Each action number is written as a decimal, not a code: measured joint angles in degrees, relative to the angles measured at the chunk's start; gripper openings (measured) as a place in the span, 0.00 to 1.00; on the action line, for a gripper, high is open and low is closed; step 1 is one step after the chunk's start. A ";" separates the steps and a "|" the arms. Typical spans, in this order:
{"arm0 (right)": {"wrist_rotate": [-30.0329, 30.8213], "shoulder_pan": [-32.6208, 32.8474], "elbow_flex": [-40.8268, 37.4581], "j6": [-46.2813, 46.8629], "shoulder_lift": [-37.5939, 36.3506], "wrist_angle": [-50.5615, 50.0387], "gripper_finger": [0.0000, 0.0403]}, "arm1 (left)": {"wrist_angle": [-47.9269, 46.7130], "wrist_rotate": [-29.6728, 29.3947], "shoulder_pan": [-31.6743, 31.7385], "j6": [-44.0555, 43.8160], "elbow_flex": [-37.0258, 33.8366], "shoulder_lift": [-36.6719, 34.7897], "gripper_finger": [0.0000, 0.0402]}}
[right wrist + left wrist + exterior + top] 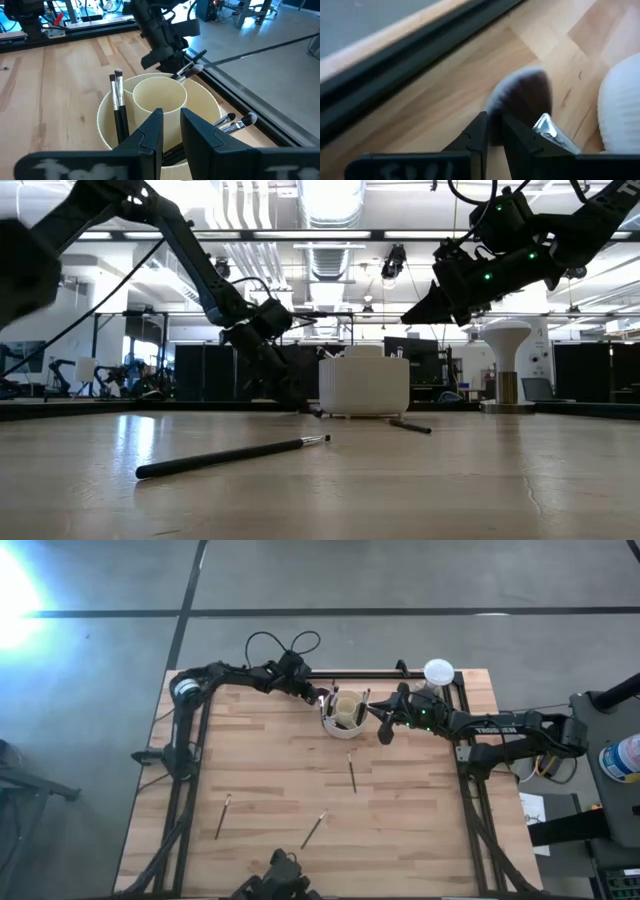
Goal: Put items in baskets/containers
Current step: Put the black silver highlighter brush into the pen organizer
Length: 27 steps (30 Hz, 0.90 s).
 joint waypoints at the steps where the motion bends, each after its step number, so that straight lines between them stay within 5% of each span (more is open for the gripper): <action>1: 0.00 0.00 0.00 0.02 0.00 0.00 0.15 | 0.16 -0.16 0.00 0.28 0.16 0.23 0.13; 9: 0.09 0.00 0.00 0.00 0.00 0.00 0.15 | 0.23 1.84 -0.02 3.94 0.13 0.69 0.13; 16: 0.09 0.00 0.00 0.00 0.00 -0.06 0.15 | -5.33 0.02 0.00 8.16 0.10 -0.30 0.01; 27: 0.11 -0.02 0.00 0.00 0.00 -0.17 0.15 | -17.03 -4.76 -0.62 10.53 -7.35 -9.99 0.00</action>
